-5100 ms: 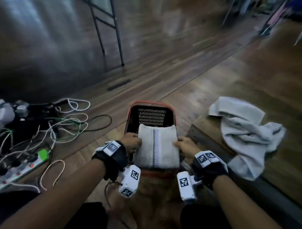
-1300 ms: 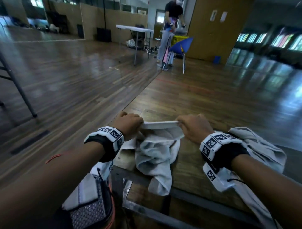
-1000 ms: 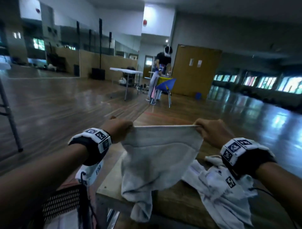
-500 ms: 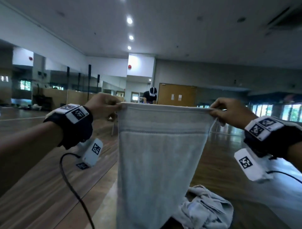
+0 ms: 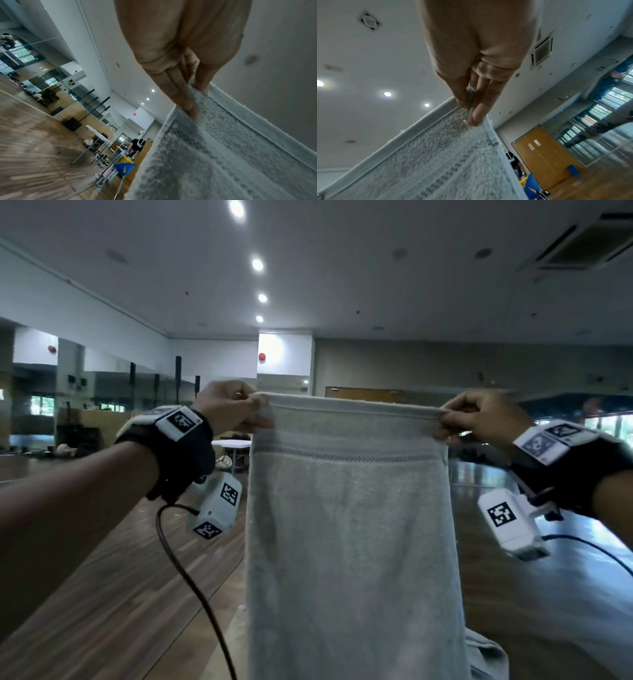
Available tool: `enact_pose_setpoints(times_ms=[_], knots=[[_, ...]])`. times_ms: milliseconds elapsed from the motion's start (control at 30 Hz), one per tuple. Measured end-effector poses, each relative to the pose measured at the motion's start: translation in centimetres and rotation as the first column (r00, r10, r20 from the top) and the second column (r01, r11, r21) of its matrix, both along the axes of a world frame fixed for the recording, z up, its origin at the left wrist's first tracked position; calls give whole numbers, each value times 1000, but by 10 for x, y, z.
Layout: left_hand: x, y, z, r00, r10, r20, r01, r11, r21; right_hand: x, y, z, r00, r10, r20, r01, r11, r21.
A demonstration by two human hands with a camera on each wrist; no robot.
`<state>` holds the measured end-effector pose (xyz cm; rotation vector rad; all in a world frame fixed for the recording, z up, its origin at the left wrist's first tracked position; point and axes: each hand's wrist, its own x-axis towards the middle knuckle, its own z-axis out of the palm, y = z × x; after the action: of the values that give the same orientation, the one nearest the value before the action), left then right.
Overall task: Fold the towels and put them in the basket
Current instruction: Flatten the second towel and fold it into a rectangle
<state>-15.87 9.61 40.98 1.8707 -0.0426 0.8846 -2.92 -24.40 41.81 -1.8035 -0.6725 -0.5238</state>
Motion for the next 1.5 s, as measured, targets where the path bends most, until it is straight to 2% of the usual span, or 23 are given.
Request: enact_pose_setpoints(times_ms=[67,167,367,467,600,733,833,900,967,1000,1033,1100,1200,1300,1400,1433,1500], knots=[[17,10,-20,998,63,-16,-62,997,51,16,4,-20,998,-14,-56,10,997,-75],[35,17,-49,986,149,72,-158,975,153,34,11,-43,997,-65,-35,59,986,-156],[60,31,-90,951,234,200,-274,939,206,50,26,-78,997,-72,-7,71,996,-55],[67,38,-122,957,255,142,-281,936,213,55,32,-112,996,-76,-46,73,996,-55],[66,44,-191,948,317,-1,-298,892,341,54,36,-183,989,-56,-139,37,990,-139],[51,44,-287,951,257,-173,-179,912,368,44,35,-281,976,-58,-208,-4,959,-285],[29,46,-364,925,135,-355,19,917,398,31,34,-360,966,-89,-243,-38,880,-474],[18,48,-403,840,164,-517,151,845,513,19,32,-410,955,-96,-282,-88,814,-574],[9,51,-435,728,217,-650,316,735,600,8,28,-454,952,-69,-299,-160,720,-676],[4,51,-446,684,241,-689,383,685,620,2,27,-471,953,-56,-297,-183,674,-715],[1,53,-458,670,262,-695,421,636,646,-2,25,-486,959,-46,-281,-185,650,-737],[-3,57,-468,695,268,-667,407,618,673,-6,20,-504,975,-47,-219,-131,673,-728],[0,63,-471,703,250,-666,378,662,647,-4,18,-513,993,-38,-108,-47,724,-688],[10,67,-473,712,245,-658,350,688,636,5,19,-510,998,-63,-32,20,680,-733],[18,63,-470,715,274,-643,327,681,655,11,21,-504,990,-122,-66,31,662,-749],[19,62,-468,735,297,-609,290,674,680,12,22,-501,988,-132,-80,30,670,-742],[20,61,-461,823,319,-470,156,668,727,13,22,-494,988,-145,-56,65,711,-700]])
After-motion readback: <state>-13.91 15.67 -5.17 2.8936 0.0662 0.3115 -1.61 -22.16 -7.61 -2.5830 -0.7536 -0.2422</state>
